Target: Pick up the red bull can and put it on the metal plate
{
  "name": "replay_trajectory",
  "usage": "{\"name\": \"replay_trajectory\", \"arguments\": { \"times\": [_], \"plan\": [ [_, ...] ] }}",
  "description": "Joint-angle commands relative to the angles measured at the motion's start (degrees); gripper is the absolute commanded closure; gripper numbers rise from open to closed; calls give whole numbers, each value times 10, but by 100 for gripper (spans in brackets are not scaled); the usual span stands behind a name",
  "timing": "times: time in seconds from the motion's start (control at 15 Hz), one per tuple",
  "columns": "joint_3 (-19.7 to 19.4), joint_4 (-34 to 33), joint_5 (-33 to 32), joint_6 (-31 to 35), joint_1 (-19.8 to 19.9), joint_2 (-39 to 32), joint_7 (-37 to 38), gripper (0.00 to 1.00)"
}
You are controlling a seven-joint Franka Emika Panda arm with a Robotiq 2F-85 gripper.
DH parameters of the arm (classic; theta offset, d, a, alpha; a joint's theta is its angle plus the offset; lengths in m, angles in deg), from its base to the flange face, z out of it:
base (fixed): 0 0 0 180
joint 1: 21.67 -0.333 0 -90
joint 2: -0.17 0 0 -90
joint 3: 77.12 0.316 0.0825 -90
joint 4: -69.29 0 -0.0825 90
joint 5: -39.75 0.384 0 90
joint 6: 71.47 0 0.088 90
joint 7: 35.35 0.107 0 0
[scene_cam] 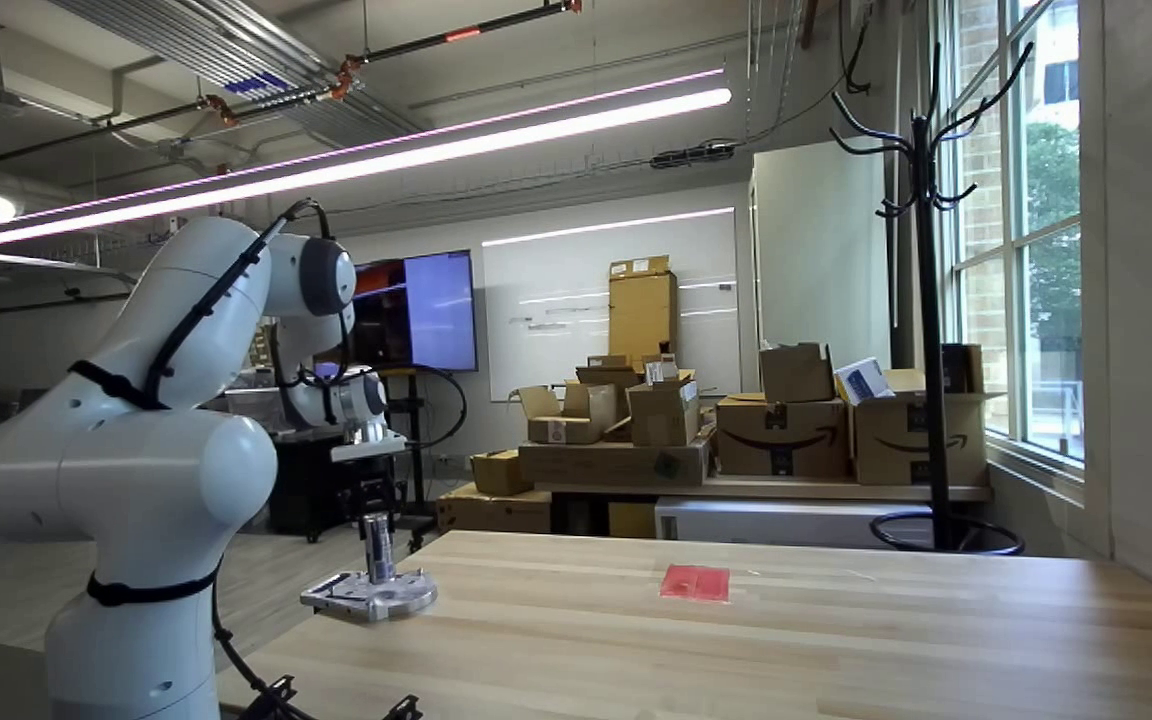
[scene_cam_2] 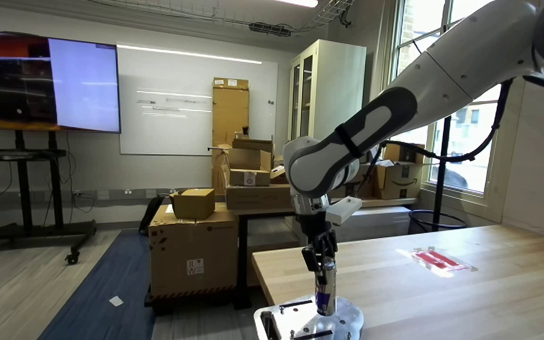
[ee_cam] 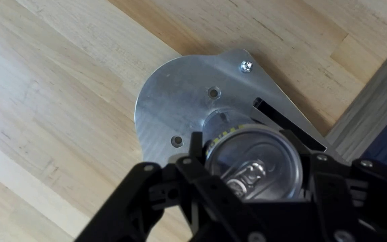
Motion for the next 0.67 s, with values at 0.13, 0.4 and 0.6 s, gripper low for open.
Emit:
{"name": "replay_trajectory", "arguments": {
  "times": [0.13, 0.4, 0.6],
  "plan": [
    [11, -37, 19, -6, 10, -21, -32, 67],
    [11, -51, 26, -10, 11, -36, -39, 67],
    [11, -60, 30, -13, 12, -45, -42, 67]
  ]
}}
